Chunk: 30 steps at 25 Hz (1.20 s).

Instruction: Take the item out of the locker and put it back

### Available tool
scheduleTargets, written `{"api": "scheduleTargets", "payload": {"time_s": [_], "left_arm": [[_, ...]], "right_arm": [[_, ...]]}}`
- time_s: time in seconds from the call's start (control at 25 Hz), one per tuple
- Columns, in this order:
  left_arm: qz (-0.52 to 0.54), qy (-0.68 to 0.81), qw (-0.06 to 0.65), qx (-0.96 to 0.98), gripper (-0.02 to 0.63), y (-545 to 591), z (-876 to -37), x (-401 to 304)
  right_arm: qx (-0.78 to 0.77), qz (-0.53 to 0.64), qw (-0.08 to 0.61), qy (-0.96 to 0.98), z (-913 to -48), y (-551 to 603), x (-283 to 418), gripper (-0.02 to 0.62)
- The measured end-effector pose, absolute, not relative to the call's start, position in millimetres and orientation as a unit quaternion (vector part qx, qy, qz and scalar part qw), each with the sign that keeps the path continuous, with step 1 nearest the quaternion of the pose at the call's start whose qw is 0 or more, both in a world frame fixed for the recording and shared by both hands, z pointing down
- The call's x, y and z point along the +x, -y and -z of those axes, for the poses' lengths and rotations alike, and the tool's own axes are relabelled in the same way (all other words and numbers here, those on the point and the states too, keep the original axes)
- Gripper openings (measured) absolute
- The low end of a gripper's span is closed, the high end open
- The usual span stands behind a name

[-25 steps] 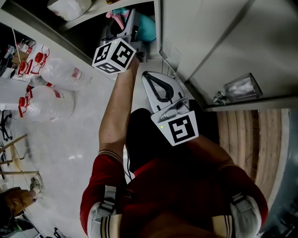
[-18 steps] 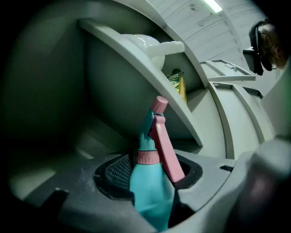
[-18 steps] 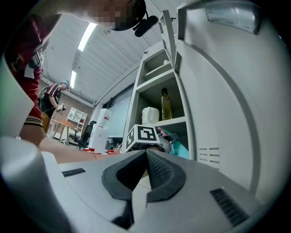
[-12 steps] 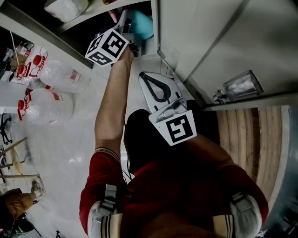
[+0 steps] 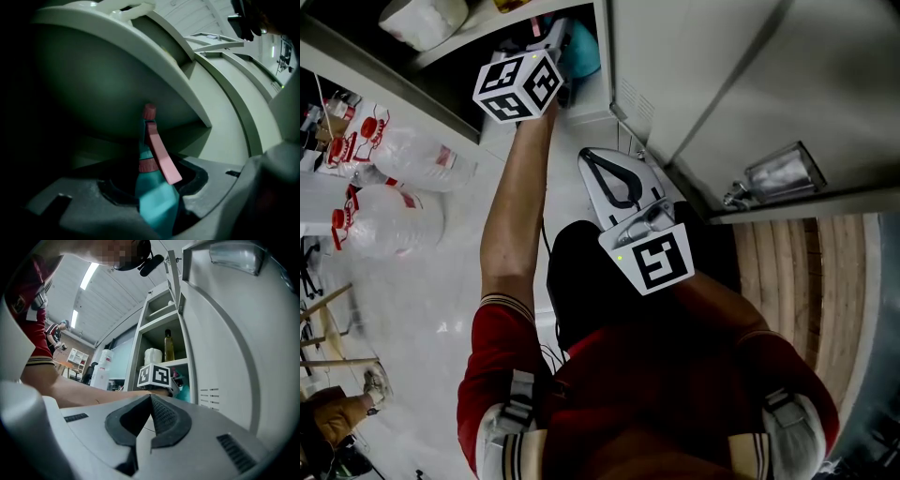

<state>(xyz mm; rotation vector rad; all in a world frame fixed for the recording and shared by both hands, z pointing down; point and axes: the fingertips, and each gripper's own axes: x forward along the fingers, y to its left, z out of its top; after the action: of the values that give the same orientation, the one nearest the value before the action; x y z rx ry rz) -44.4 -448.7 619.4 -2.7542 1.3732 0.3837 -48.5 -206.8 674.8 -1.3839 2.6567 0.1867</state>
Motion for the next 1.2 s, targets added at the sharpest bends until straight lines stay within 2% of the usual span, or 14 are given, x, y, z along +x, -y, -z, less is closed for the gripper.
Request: {"api": "scheduleTargets", "payload": {"time_s": [0.32,0.96,1.2], "left_arm": [[-0.041,-0.43,0.092,-0.897,0.193,443.1,-625.6,-20.8],[-0.05,-0.399,0.069,-0.913,0.233,430.7,-632.4,-22.4],[-0.049,-0.39,0.05,-0.918,0.272,424.5,-631.6,-29.1]], "right_arm": [[-0.455,-0.063,0.06,-0.886,-680.1,204.7,-50.1,-0.003],[-0.458,-0.06,0.058,-0.885,-683.5,208.3,-49.3,-0.003],[-0.457,-0.059,0.061,-0.885,-681.9,208.2,-54.4,-0.003]]}}
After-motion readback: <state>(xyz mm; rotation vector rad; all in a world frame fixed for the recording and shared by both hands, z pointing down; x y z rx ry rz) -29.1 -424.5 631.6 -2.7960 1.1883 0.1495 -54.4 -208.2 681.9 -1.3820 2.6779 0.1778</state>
